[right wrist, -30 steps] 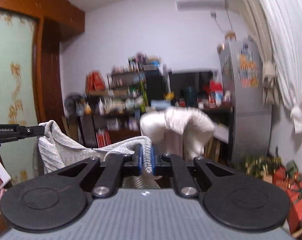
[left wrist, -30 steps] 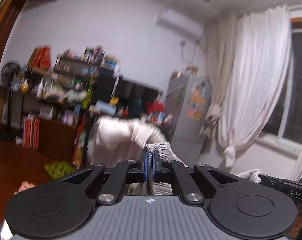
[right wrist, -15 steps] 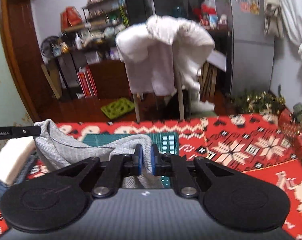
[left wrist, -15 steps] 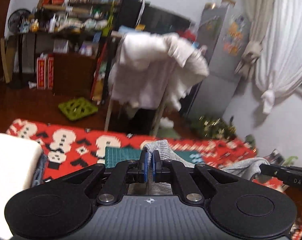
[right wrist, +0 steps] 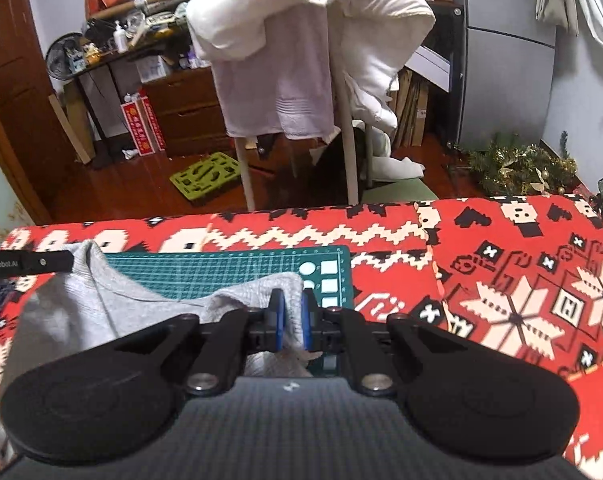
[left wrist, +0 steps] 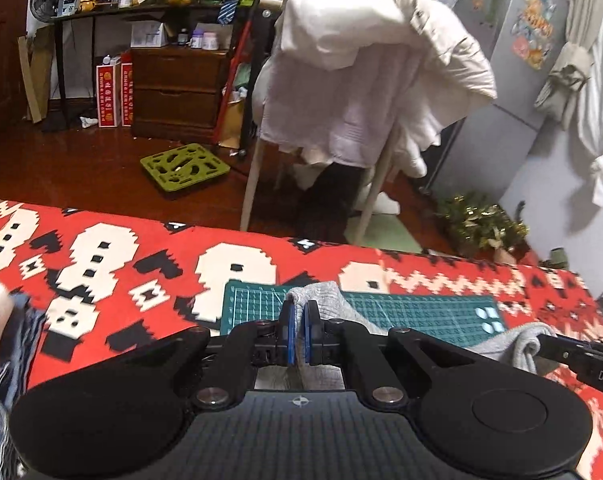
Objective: Fold clothes
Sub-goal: 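Lay the grey sweater flat on the mat and open both grippers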
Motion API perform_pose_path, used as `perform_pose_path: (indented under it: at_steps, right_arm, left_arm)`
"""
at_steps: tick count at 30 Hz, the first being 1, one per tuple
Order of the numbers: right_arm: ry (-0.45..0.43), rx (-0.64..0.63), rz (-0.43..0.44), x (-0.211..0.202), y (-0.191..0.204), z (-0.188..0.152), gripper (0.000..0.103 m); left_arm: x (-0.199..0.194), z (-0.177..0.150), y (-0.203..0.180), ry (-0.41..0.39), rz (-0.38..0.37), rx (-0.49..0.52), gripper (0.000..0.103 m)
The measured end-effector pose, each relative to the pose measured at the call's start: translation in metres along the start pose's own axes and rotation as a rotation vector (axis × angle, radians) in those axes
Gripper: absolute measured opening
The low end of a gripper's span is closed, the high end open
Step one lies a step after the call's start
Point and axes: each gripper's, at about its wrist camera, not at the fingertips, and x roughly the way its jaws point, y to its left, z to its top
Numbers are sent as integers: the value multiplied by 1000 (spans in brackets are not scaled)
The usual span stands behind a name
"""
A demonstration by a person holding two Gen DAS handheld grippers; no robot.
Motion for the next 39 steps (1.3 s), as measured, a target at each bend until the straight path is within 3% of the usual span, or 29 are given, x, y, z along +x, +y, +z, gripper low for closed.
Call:
perform_pose_path:
  at_steps: [6,10,15,16,21,22,26,30,39]
  right_arm:
    - [33,4,3,26,-1,8,11]
    - [48,40,31,30,-8,11,21]
    - [12,57,38,9,-17,16,40]
    - [6,54,47,2,-17,16,42]
    - [-48,-14,73,-45,-10,8,76]
    - [-62,-31,80,-57,-7,3,78]
    - [-59,-84,128,-97,6,-25,90]
    - [-13,-99,155,-128,23,-65,102]
    - [43,-151,83,-156,55,-150,102]
  left_arm:
    - [29,8,-6,54,35,18,5]
    - [37,7,-3,98,27,7,9]
    - [20,10,8,71,-26,-42,34]
    - [14,11,7,64,-33,-40,34]
    - [-29,5,-1,34,-91,13,41]
    - [-40,2,-4,28,-108,33,42]
    - [-80,-28,-15,36,-152,92,52]
    - [-104,-71,-22,96,-189,76,53]
    - [-127,-155,-33,140,-163,166,53]
